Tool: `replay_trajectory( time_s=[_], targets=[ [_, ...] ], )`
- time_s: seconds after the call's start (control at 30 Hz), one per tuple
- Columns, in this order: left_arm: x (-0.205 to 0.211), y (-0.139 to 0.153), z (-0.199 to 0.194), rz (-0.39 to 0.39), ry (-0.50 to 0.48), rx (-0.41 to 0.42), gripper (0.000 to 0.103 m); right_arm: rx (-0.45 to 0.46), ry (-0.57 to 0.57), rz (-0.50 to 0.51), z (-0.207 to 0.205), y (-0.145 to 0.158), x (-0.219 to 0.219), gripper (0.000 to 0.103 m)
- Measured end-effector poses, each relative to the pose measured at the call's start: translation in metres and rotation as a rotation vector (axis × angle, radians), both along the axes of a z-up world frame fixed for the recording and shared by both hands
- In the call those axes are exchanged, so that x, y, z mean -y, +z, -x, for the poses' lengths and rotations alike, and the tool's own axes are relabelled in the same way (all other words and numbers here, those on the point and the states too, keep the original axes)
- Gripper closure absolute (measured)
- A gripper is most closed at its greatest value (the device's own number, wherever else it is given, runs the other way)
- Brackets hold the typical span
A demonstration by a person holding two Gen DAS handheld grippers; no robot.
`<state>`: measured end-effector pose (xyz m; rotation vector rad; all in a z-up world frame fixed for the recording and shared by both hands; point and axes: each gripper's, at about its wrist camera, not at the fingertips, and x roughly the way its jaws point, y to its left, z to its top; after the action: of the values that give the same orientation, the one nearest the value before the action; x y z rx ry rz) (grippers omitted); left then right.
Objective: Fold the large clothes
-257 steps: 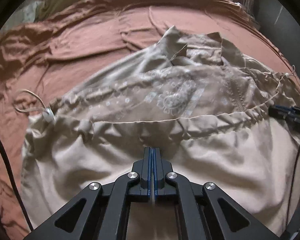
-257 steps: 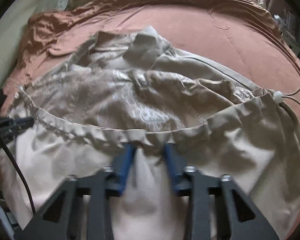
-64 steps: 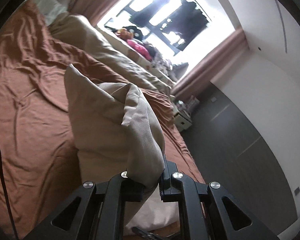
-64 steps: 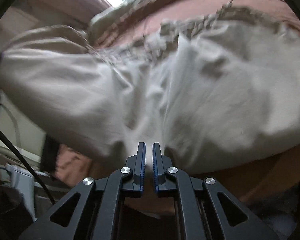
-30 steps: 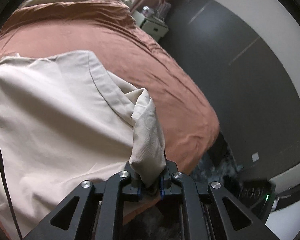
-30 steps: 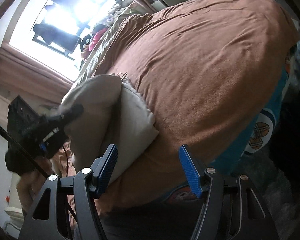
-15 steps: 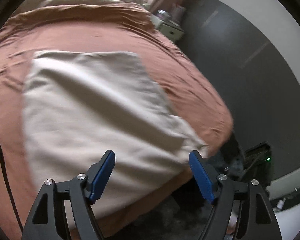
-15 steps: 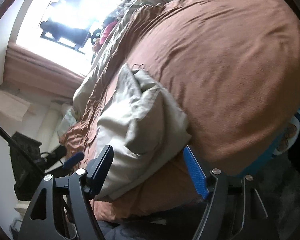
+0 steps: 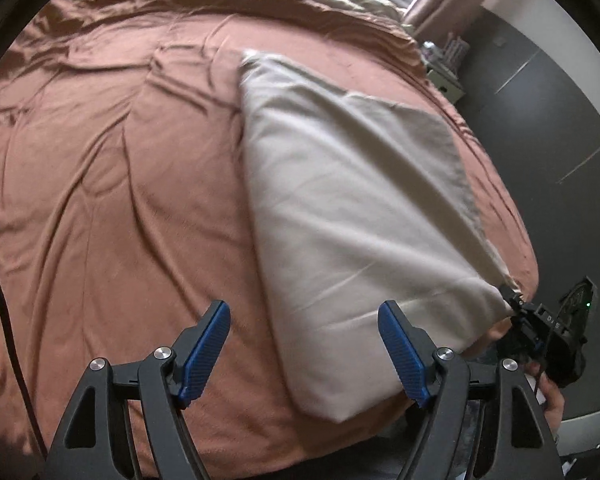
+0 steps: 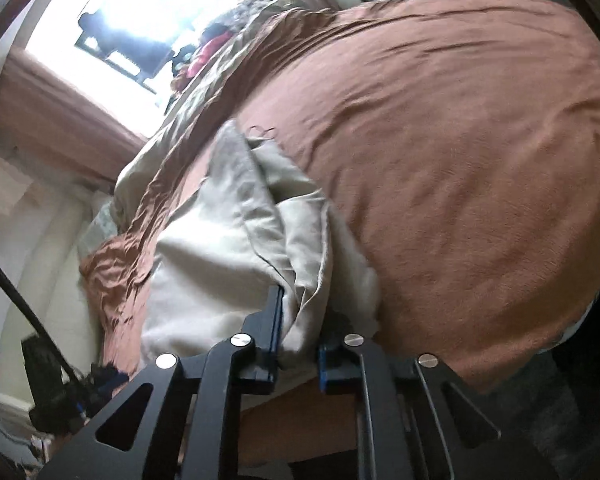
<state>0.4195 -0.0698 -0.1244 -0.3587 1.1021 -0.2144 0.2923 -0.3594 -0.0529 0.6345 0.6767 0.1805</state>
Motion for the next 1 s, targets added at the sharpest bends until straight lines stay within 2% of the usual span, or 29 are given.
replay_trajectory(
  time_s=[0.13, 0.3, 0.33, 0.4, 0.47, 0.5, 0.67, 0.73, 0.83, 0.93, 1.0],
  targets=[
    [0.003, -0.013, 0.007, 0.042, -0.024, -0.021, 0.025, -0.029, -0.025, -0.046, 0.004, -0.019, 0.010, 0.094],
    [0.011, -0.027, 0.010, 0.087, -0.040, -0.049, 0.025, -0.015, -0.012, 0.014, 0.009, 0.001, 0.000, 0.088],
    [0.010, -0.027, 0.010, 0.098, -0.040, -0.052, 0.025, -0.015, -0.010, 0.034, 0.010, 0.006, -0.002, 0.085],
    [0.011, -0.030, 0.011, 0.124, -0.042, -0.060, 0.025, -0.016, -0.006, 0.062, 0.009, 0.011, -0.004, 0.071],
    [0.012, -0.031, 0.014, 0.133, -0.042, -0.063, 0.025, -0.005, -0.016, 0.081, 0.008, 0.016, -0.003, 0.044],
    [0.012, -0.032, 0.016, 0.137, -0.043, -0.062, 0.025, -0.001, -0.021, 0.079, 0.006, 0.015, -0.003, 0.042],
    [0.010, -0.037, 0.018, 0.166, -0.030, -0.071, 0.026, -0.055, 0.027, 0.051, -0.014, 0.002, -0.004, 0.042],
    [0.009, -0.041, 0.015, 0.196, -0.022, -0.073, 0.032, -0.071, 0.045, 0.019, -0.023, -0.008, -0.002, 0.042],
    [0.006, -0.040, 0.015, 0.217, -0.014, -0.076, 0.040, -0.074, 0.073, -0.013, -0.026, -0.014, 0.000, 0.071],
    [0.001, -0.035, 0.016, 0.216, -0.010, -0.075, 0.048, -0.064, 0.076, -0.008, -0.022, -0.008, -0.003, 0.085],
    [-0.002, -0.032, 0.016, 0.215, -0.007, -0.076, 0.054, -0.060, 0.088, -0.031, -0.018, -0.004, -0.004, 0.088]
  ],
)
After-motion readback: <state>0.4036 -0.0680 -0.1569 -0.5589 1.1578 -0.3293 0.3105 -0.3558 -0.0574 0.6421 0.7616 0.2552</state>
